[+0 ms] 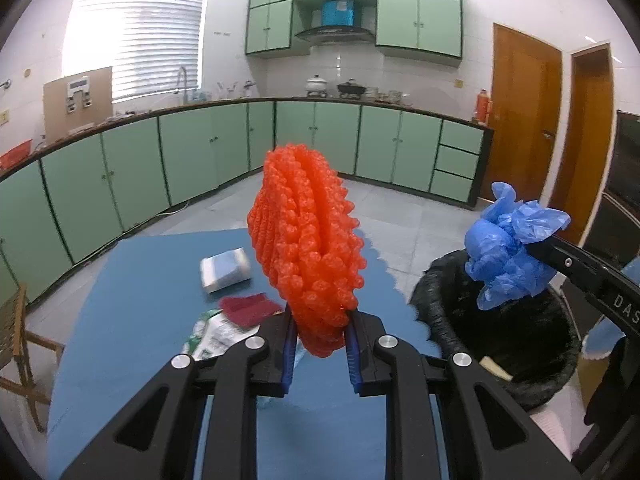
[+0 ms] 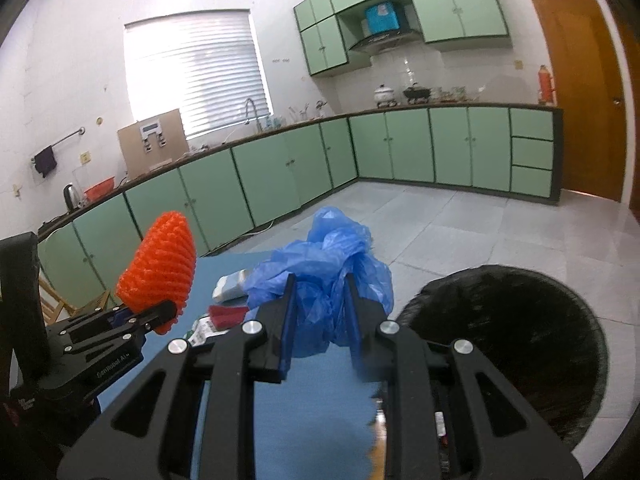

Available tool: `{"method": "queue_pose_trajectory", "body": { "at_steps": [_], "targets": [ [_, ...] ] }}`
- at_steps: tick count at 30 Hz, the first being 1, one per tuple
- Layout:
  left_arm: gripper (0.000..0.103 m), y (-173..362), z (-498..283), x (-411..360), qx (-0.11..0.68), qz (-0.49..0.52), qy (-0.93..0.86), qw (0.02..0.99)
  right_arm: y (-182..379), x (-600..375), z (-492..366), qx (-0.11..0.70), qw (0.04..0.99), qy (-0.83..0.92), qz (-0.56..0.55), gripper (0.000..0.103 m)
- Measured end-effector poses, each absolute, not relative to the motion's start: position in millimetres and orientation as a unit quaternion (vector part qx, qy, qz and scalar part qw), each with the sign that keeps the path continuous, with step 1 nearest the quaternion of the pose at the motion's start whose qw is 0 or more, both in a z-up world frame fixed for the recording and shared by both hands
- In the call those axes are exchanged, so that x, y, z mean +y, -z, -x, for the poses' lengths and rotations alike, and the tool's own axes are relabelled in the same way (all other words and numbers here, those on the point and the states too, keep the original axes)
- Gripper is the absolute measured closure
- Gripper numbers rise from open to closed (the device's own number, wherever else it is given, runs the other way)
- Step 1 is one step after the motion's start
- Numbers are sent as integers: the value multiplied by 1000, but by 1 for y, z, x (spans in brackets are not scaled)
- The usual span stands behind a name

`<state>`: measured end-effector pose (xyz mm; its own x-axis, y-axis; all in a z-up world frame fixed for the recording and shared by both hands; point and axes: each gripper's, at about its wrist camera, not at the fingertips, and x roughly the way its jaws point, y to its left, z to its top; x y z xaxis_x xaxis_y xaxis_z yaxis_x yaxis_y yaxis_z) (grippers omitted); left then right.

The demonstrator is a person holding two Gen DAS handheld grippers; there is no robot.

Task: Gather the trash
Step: 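Carry the net and gloves over the bin and open both tools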

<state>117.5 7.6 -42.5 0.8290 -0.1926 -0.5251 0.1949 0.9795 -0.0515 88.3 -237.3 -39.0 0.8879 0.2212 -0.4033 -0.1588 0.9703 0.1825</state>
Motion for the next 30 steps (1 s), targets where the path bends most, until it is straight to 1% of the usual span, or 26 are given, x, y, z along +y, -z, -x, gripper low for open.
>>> {"method": "queue_pose_trajectory", "body": {
  "at_steps": [8, 17, 23, 30],
  "targets": [
    [82, 38, -123, -47, 270, -10, 153, 951, 33, -294, -77, 206, 974, -48, -75, 82],
    [82, 36, -137, -109, 258, -22, 203, 944, 38, -348, -68, 203, 976, 1, -79, 82],
    [82, 39, -145, -144, 255, -25, 231, 939, 51, -380, -67, 205, 975, 34, -81, 82],
    [82, 58, -159, -182, 271, -31, 259, 927, 80, -411, -82, 232, 966, 64, -91, 82]
  ]
}}
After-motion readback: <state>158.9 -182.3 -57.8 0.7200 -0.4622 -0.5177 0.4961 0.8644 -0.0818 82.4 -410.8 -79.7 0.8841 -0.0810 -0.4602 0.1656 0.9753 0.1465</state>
